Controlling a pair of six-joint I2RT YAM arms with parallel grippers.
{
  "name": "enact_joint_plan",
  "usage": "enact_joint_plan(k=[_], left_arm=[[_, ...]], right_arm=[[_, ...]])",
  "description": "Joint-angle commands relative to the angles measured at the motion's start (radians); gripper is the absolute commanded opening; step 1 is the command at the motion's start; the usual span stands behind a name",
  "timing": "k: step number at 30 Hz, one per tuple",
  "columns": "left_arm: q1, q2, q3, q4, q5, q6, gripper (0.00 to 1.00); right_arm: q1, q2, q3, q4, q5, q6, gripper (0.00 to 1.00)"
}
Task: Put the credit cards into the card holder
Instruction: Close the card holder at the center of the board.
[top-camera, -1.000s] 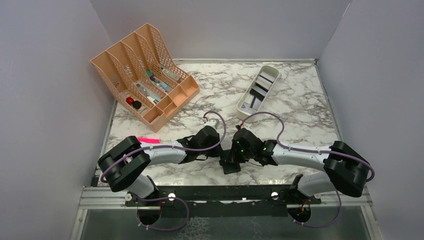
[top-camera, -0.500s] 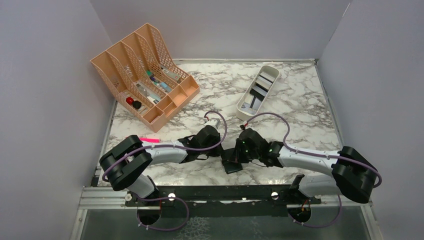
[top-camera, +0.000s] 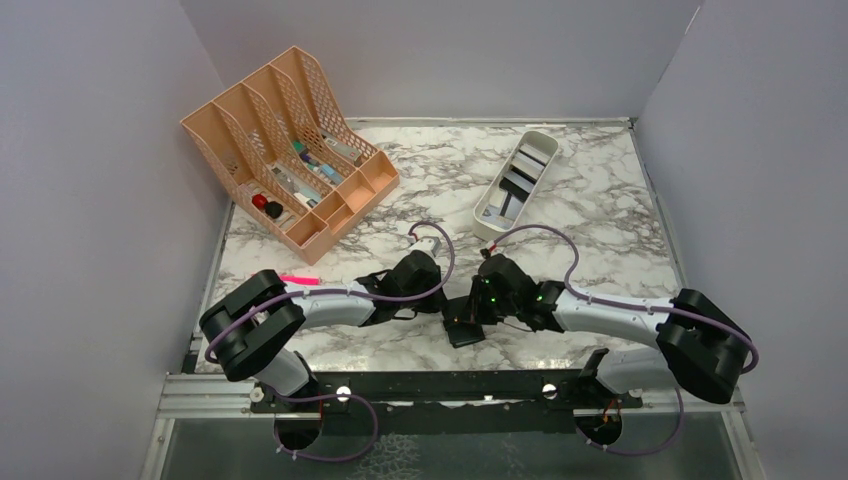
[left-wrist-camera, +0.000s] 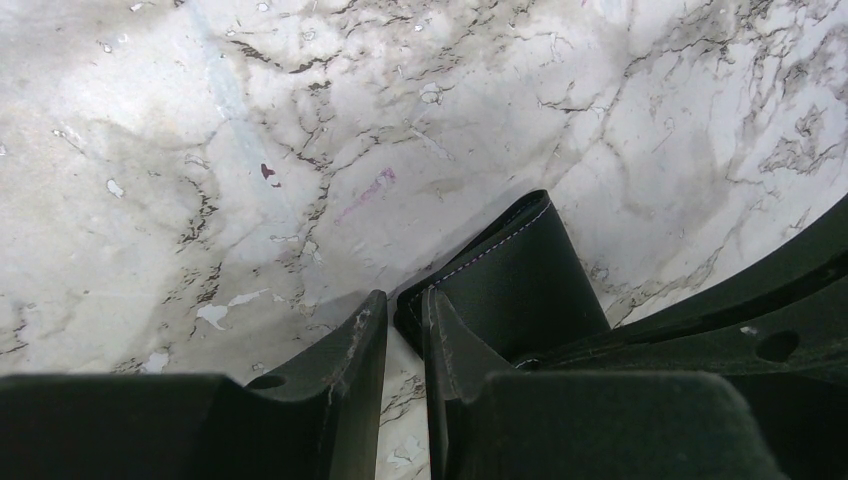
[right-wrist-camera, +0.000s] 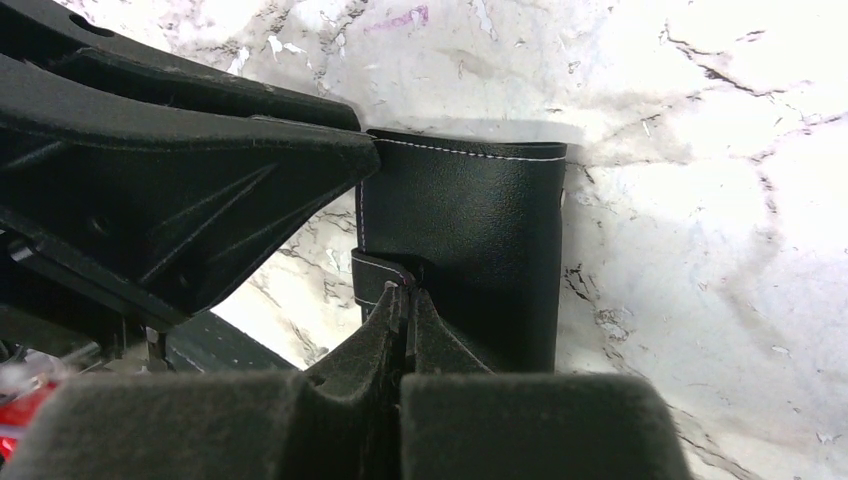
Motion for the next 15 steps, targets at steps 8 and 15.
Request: enact_joint_plan(k=[8,15], left_arm=[[-0.005,0.008,-0.006,-0.032,0.009,0.018,0.22],[-0.004,0.005,-0.007,-0.032,0.012,0.018,0.22]], right_arm=[[-0.015,0.005,0.007,0.019,-0.035,-0.018,0.01],[-0.022,0.049,0.002,0.019,-0.031,-0.012,0.01]])
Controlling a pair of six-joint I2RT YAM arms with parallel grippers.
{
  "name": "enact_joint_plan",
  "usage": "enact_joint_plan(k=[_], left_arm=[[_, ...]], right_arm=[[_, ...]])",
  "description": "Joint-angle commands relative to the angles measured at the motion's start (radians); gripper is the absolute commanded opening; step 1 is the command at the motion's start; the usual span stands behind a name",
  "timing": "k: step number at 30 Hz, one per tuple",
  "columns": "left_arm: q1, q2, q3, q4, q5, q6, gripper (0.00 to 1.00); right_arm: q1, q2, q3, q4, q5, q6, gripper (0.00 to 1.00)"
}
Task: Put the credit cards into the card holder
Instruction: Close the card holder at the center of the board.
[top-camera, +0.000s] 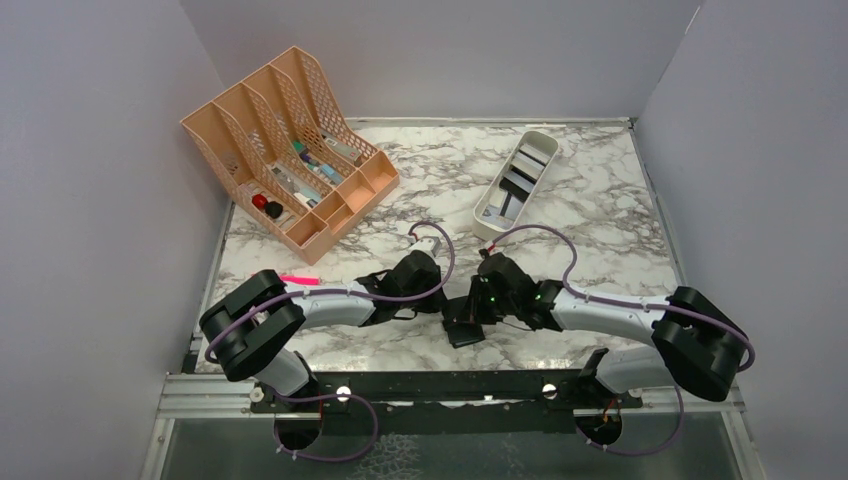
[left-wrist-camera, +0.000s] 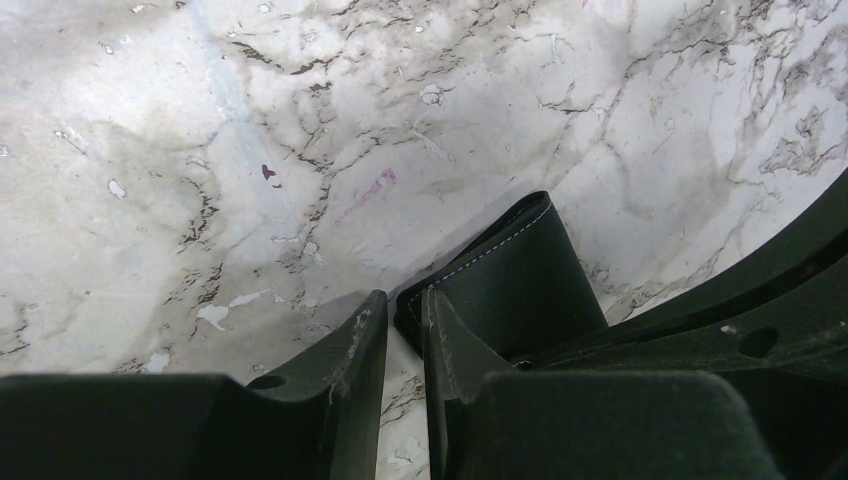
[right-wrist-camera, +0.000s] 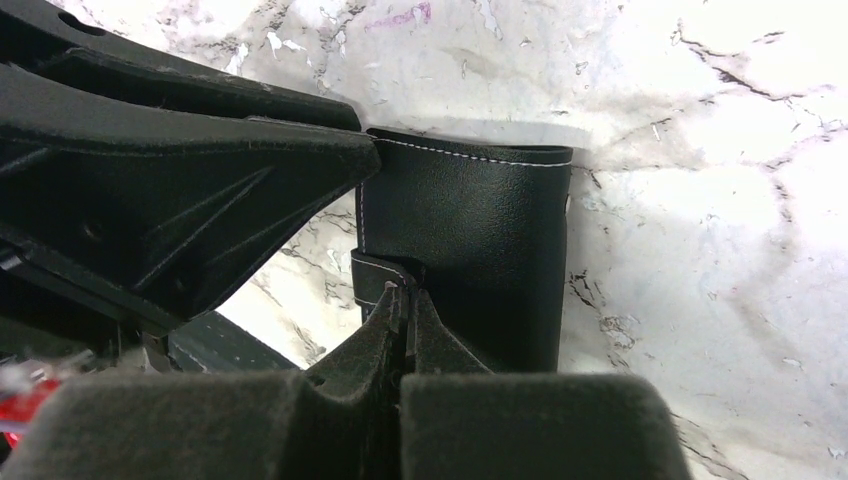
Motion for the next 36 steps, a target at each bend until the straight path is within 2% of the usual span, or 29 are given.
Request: enact_joint_plan(k=[1,8,18,36], left_arm=[[-0.004,0.001,-0.007,-0.033,0.012,0.018,0.22],[-0.004,-0.018,-0.012,-0.037,0.007,0.018,0.21],[-0.007,-0.047,-0.022,-0.023,0.013,0.012,0.21],[-0.008,-0.102,-0.082,0.003,0.033,0.007,0.21]], right_arm=[[-0.013,0.037,0.001,-0.002,-0.001,-0.005,0.01],[-0.015,0.048,0.015,-0.077,0.052,-0.005,0.01],[-0.015,0.152,0.101,-0.254,0.09,-0.028,0.01],[-0.021,0.284,0.026,-0.349,0.174,0.05,0.01]])
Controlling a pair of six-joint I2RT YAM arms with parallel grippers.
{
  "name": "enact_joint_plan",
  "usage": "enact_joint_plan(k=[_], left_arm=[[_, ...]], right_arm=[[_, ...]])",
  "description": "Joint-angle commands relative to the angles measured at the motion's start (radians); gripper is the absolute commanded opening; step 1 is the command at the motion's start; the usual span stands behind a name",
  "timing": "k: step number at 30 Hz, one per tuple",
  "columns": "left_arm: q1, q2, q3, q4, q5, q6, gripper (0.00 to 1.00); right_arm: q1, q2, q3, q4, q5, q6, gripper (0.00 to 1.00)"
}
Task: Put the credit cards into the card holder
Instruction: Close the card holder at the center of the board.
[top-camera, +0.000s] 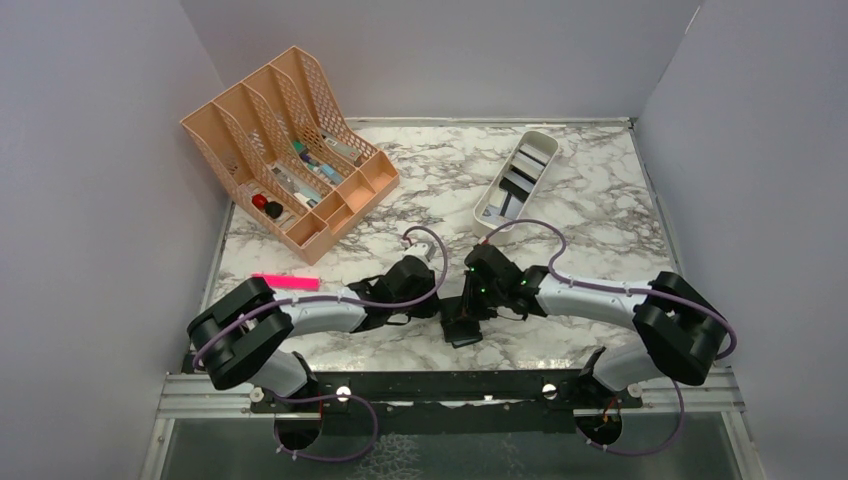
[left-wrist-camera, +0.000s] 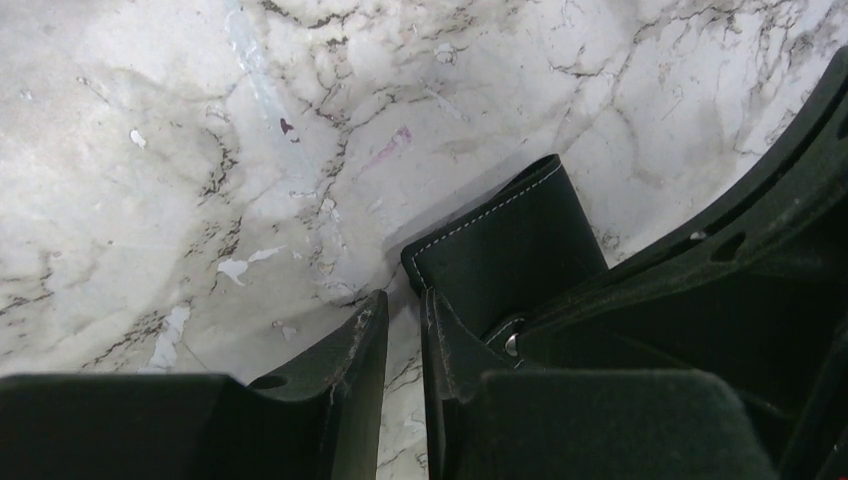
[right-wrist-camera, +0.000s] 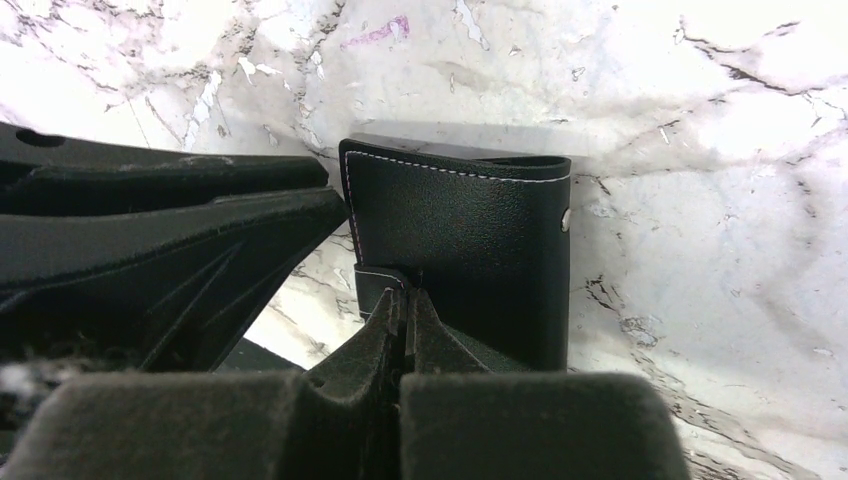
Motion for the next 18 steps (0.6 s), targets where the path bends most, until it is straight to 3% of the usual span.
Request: enact_joint_plan(k=[1,12,15,18], left_arm=[[-0.005,-0.053,-0.033,-0.001,0.022,-0.003,0.21],[-0.004,-0.119,-0.063,-0.011,0.029,-0.006,0.21],[-0.005,-0.144,-0.084,0.053,0.095,-0.009,0.21],[-0.006,-0.125,-0.093,0.128,0.161,-0.019,0.07]], right_arm=[[-0.015,0.15,-0.108,-0.194,0.172,-0.01,0.01],[-0.02,0.199,-0.149,-0.196,0.148,0.032,0.01],[-0.02,0.169,-0.183,-0.168,0.139,0.051,0.01],[-0.019,0.145,-0.207,-0.151,0.139,0.066,0.01]])
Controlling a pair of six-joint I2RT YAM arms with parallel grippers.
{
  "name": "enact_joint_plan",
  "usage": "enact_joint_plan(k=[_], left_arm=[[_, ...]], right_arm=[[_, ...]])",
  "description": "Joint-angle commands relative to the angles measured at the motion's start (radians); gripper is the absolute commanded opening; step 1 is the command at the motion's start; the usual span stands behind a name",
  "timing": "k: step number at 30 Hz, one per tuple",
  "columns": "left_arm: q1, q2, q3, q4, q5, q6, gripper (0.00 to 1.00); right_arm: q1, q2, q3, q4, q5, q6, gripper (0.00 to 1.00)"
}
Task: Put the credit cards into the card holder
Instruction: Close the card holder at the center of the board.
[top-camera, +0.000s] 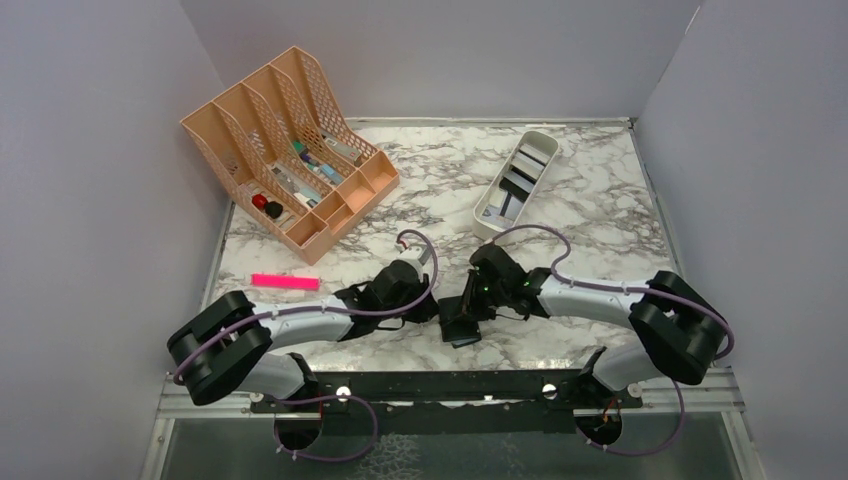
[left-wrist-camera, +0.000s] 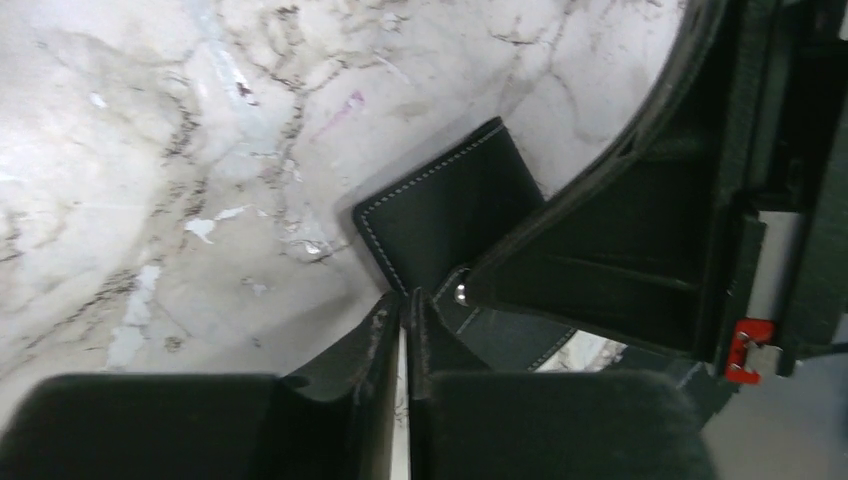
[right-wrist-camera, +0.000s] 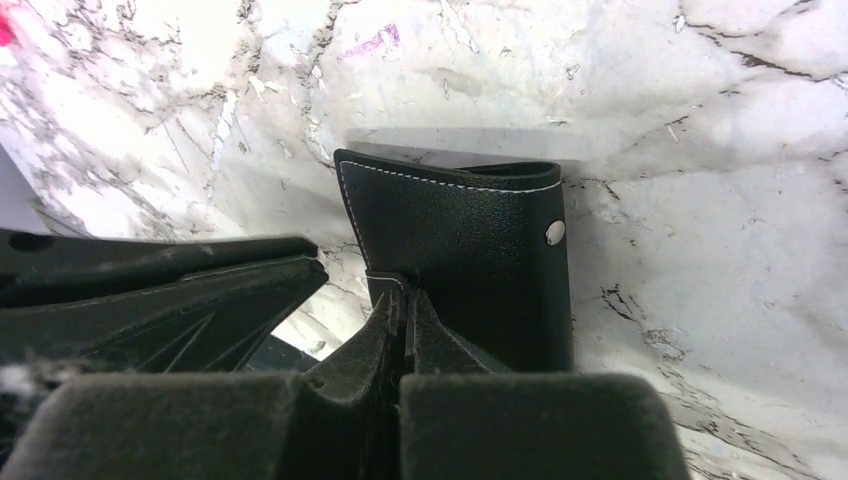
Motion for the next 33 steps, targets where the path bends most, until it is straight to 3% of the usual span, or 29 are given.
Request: enact_joint_plan(k=[1,13,24,33], left_arm=[[-0.007,0.015,-0.011,0.112,0.121,-0.006,0.06],[-0.037,0.172,0.008,0.172,0.128,0.01,0.11],[-0.038,0.25,0.027,0.147,0.096,0.008,0.11],[-0.037,0.262,0.047,0.095,0.06,0.02,0.11]], right_arm=[[0.007,0.123,-0.175,-0.216,0.204,-0.023,0.01],[0.008,0.069,-0.176,-0.22,0.229,-0.032,0.01],[0.007,-0.095,-0.036,-0.301,0.217,-0.098,0.17],[0.008,-0.056,0.032,-0.332,0.245,-0.137,0.08]])
